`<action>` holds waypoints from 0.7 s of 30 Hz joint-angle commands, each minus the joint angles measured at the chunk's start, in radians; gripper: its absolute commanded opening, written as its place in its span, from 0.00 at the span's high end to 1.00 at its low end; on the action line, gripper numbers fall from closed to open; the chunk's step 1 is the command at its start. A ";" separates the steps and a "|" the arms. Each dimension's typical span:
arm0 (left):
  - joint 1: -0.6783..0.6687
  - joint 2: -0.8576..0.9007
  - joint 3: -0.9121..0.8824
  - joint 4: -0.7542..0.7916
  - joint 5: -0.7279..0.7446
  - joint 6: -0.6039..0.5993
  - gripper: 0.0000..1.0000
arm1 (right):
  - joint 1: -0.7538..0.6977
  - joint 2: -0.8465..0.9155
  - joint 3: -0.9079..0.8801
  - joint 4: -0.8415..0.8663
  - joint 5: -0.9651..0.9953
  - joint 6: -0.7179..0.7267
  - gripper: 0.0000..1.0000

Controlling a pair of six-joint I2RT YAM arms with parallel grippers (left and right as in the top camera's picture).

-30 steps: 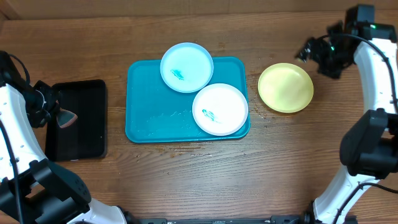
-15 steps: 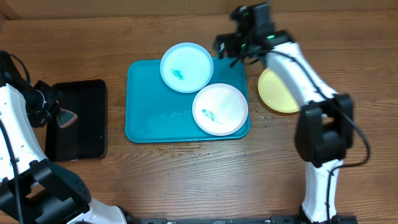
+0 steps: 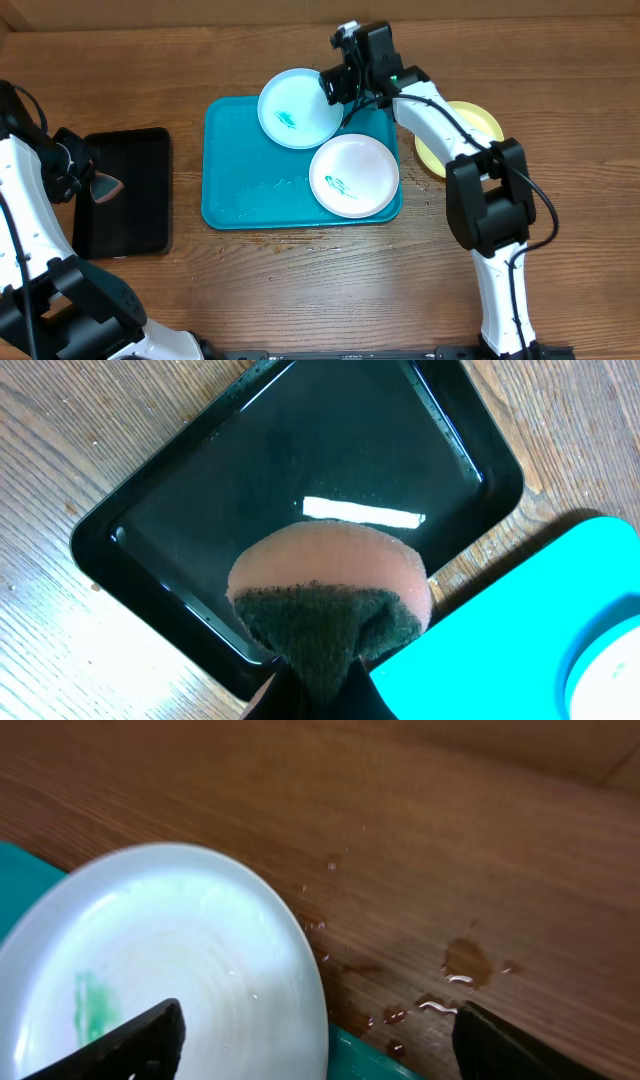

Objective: Clean dirty plates on tray and stack at the side
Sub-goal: 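Move the right gripper to the light blue plate's rim, then grip the light blue plate and drag it toward the tray's left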

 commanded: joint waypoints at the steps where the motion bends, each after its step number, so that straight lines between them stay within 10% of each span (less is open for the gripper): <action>1: -0.010 -0.014 -0.003 0.002 0.007 -0.006 0.96 | 0.010 0.039 0.018 0.020 -0.053 -0.014 0.19; 21: -0.010 -0.014 -0.003 0.000 0.008 -0.006 0.96 | 0.038 0.065 0.016 -0.019 -0.053 -0.032 0.34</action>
